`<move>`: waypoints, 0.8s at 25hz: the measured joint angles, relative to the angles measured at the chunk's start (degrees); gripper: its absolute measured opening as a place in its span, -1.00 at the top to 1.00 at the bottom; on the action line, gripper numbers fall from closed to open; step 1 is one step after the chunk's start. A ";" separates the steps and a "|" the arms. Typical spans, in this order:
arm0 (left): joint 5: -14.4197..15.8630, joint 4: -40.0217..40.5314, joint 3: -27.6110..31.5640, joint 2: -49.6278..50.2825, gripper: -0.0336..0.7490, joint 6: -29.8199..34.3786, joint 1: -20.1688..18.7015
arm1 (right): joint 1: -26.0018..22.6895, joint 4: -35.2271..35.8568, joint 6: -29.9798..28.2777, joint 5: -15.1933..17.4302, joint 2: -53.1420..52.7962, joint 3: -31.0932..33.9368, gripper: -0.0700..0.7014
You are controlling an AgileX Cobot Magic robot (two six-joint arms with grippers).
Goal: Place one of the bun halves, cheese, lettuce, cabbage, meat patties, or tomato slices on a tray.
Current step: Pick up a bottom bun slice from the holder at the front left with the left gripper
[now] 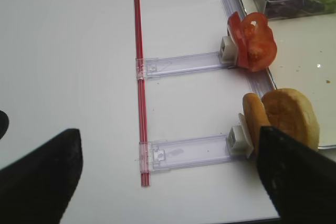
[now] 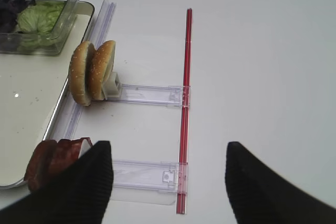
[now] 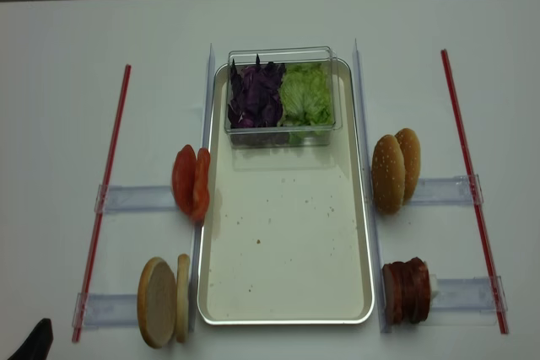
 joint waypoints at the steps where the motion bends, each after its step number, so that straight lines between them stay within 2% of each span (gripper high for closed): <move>1: 0.00 0.00 0.00 0.00 -0.67 0.00 0.00 | 0.00 0.00 0.00 0.00 0.00 0.00 -0.45; 20: 0.00 0.00 0.00 0.00 -0.67 0.00 0.00 | 0.00 0.00 0.00 0.00 0.00 0.00 -0.45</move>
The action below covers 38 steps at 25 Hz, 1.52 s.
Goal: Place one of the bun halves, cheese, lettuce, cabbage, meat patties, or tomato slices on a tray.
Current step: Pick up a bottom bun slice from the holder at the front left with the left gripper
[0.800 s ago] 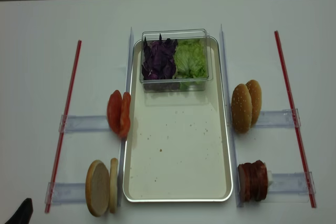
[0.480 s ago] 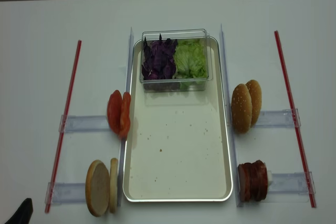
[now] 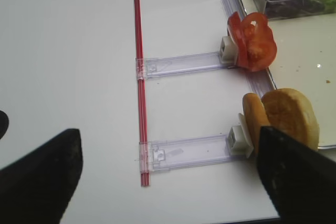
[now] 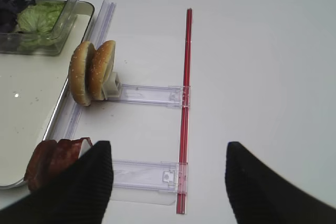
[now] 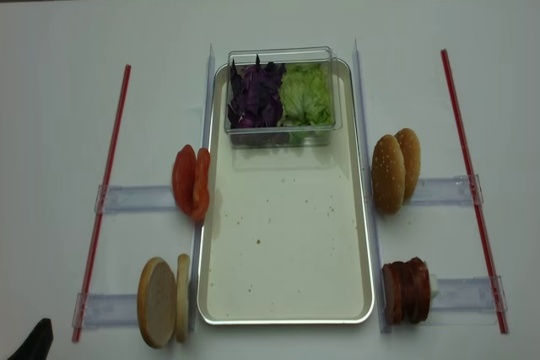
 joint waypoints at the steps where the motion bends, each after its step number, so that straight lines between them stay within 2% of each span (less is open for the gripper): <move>1: 0.00 0.00 0.00 0.00 -0.67 0.00 0.00 | 0.00 0.00 0.00 0.00 0.00 0.00 -0.45; 7: 0.23 0.00 0.00 3.10 -0.67 -0.89 0.00 | 0.00 0.00 0.00 0.00 0.00 0.00 -0.45; 16: 1.26 -2.63 -2.59 24.75 -0.67 -4.04 0.00 | 0.00 0.00 0.00 0.00 0.00 0.00 -0.45; 22: 1.05 -4.79 -4.87 35.20 -0.67 -4.14 0.00 | 0.00 0.00 0.00 0.00 0.00 0.00 -0.45; 38: 1.45 -5.85 -17.89 59.82 -0.67 -5.51 0.00 | 0.00 0.00 -0.21 0.00 0.00 0.00 -0.45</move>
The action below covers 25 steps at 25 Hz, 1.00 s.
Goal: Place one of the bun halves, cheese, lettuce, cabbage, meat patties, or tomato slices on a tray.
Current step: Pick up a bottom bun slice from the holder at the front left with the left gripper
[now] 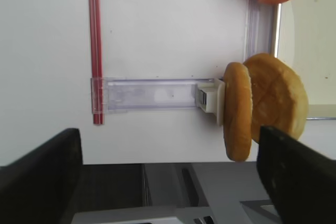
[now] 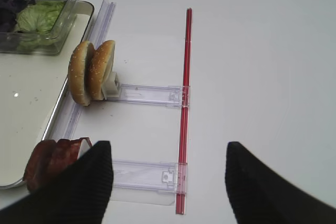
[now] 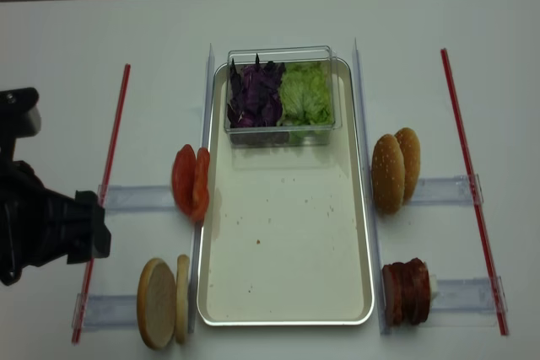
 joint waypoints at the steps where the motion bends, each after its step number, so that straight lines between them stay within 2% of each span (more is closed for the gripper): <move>1: 0.09 0.00 -0.34 1.16 -0.67 0.00 0.00 | 0.00 0.00 0.00 0.00 0.00 0.00 -0.45; 5: 0.33 0.00 -1.43 4.76 -0.67 -0.40 -1.59 | 0.00 0.00 0.00 0.00 0.00 0.00 -0.45; 10: 0.30 0.00 -1.66 6.89 -0.67 -4.89 -7.39 | 0.00 0.00 0.00 0.00 0.00 0.00 -0.45; 16: -0.18 0.84 -2.55 9.66 -0.67 -13.01 -17.44 | 0.00 0.00 -0.29 0.00 0.00 0.00 -0.45; 20: -0.30 1.52 -5.78 11.76 -0.65 -18.07 -24.40 | 0.00 0.00 -0.29 0.00 0.00 0.00 -0.45; 25: -0.56 2.59 -9.76 14.69 -0.53 -20.92 -30.74 | 0.00 0.00 -0.19 0.00 0.00 0.00 -0.45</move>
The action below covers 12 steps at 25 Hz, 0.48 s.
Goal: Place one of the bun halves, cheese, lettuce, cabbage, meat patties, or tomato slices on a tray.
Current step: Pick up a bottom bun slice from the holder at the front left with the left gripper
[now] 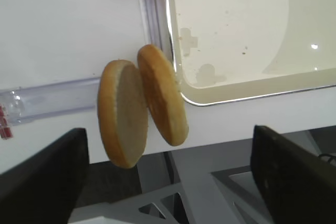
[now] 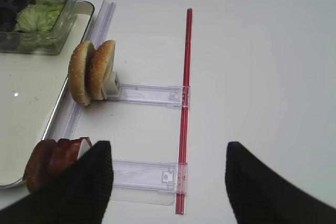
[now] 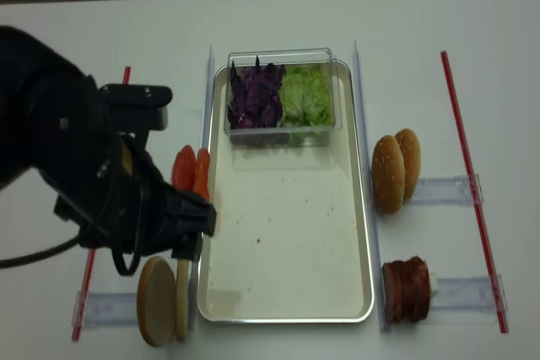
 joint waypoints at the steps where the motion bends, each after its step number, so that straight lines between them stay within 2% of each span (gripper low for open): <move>1: -0.13 0.14 -0.45 0.70 -0.51 -0.13 -0.98 | 0.00 0.00 0.00 0.00 0.00 0.00 -0.45; 7: -0.34 1.05 -1.72 3.70 -0.48 -4.62 -4.43 | 0.00 0.00 0.00 0.00 0.00 0.00 -0.45; 12: 0.78 3.39 -2.08 5.57 -0.48 -7.43 -5.31 | 0.00 0.00 0.00 0.00 0.00 0.00 -0.45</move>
